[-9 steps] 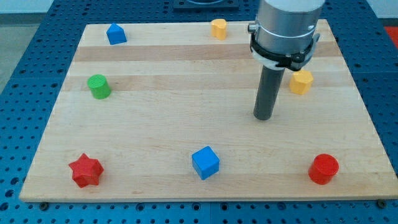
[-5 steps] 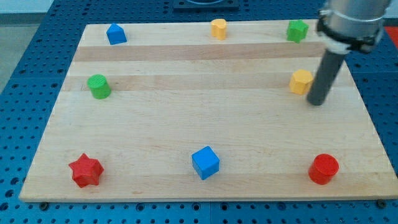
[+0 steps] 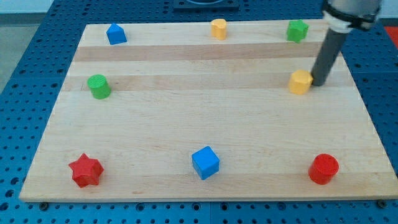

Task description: Move yellow hexagon to the center

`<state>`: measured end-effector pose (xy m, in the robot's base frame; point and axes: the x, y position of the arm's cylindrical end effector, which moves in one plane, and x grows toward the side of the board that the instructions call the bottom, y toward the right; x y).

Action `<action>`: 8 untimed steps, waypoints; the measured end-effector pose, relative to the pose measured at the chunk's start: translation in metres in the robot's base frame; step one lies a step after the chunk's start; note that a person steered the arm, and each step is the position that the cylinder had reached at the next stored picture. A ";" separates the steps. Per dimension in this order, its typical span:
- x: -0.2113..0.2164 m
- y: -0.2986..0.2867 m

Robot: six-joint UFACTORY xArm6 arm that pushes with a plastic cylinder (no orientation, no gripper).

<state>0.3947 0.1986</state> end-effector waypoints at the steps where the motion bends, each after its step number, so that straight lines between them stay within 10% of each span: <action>1: 0.001 -0.059; 8: 0.032 -0.030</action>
<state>0.4267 0.1682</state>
